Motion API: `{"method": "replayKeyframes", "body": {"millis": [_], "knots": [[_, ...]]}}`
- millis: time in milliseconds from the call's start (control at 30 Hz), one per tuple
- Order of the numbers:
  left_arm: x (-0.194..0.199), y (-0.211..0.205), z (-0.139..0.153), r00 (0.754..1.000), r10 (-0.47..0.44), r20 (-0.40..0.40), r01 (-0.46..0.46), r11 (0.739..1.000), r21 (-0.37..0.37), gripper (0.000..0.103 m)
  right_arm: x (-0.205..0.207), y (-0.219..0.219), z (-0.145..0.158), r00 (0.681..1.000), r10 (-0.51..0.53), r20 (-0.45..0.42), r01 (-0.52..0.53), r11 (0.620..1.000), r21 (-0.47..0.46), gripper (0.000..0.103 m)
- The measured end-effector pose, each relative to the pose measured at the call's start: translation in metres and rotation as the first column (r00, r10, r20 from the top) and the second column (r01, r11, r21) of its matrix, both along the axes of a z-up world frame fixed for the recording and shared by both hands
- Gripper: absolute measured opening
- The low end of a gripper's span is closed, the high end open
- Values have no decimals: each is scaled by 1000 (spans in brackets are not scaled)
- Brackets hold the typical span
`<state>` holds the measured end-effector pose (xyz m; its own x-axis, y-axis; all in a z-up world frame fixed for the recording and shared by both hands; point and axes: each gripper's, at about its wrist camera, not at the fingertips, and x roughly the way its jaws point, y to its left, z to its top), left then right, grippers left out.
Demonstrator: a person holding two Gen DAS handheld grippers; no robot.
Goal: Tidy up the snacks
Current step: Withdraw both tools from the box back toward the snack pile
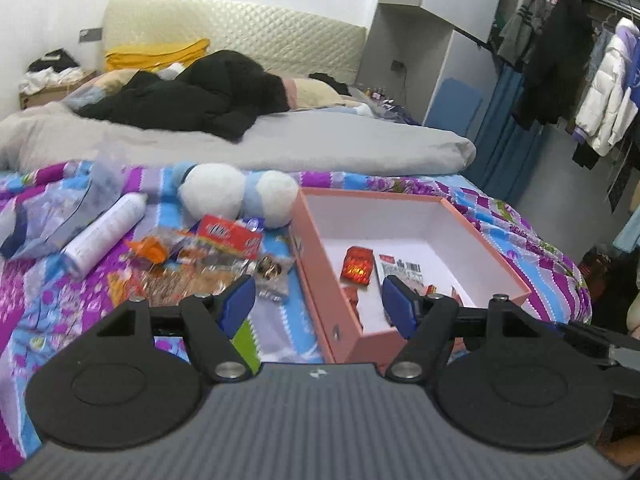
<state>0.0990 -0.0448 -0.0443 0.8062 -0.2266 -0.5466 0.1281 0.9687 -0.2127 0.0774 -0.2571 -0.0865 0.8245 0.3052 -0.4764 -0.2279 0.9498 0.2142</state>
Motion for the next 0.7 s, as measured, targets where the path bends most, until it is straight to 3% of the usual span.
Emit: {"method": "replayKeyframes", "body": {"millis": [300,700], "knots": [[-32,36,-26,995,81,-53,-82,996,-24,75,-16,32,-18,996,79,-51,-80,997,-11,62],[-21,94,-62,969,208,-129,-216,975,-51,75,5,76,-30,983,168,-77,-174,983,-67,62]]}}
